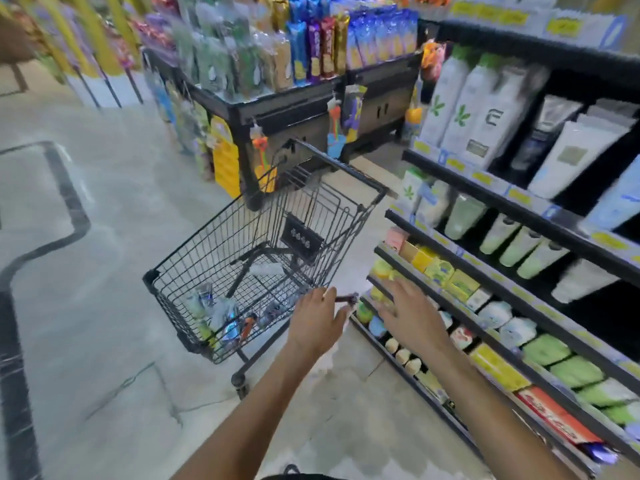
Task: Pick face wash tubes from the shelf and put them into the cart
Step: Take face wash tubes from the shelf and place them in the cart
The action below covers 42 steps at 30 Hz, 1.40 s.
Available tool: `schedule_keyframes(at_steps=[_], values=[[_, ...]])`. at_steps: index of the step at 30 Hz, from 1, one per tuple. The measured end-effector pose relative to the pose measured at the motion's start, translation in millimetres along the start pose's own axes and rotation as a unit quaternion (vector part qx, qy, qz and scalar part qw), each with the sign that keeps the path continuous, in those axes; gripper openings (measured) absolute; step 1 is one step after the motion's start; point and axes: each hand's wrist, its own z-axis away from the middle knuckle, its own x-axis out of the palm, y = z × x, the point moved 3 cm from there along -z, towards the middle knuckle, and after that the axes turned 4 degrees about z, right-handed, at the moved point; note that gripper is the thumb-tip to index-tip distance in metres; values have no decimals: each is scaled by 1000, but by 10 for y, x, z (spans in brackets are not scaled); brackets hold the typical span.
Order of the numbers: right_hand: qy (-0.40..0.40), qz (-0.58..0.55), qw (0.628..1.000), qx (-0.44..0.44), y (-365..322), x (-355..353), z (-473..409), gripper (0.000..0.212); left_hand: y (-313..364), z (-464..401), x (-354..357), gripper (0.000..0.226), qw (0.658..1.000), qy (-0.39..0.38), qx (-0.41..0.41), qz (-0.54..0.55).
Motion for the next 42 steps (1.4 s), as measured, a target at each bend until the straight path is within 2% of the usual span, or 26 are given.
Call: schedule_keyframes(at_steps=[3, 9, 17, 23, 30, 35, 38, 42], values=[[-30, -14, 999, -29, -553, 214, -337, 55, -605, 97, -160, 50, 999, 13, -51, 16], [-104, -9, 990, -90, -1313, 652, -890, 62, -1507, 257, -356, 49, 988, 14, -149, 29], [-183, 13, 972, -148, -1787, 1112, -1743, 63, -2311, 54, -316, 48, 965, 22, -254, 54], [-218, 6, 960, -174, -1821, 1428, -2720, 56, -2722, -611, -171, 47, 951, -4, -302, 66], [-319, 10, 934, -162, -1602, 2090, -3868, 52, -3161, -1473, 209, 43, 920, -78, -371, 98], [-397, 81, 901, -155, -1362, 2928, -4409, 55, -3664, -1919, 855, 42, 904, -152, -381, 120], [-441, 115, 874, -168, -1209, 3585, -4598, 42, -3972, -2149, 1281, 53, 888, -188, -395, 144], [-475, 161, 842, -200, -997, 4417, -4706, 32, -4314, -2302, 2002, 50, 872, -237, -396, 165]])
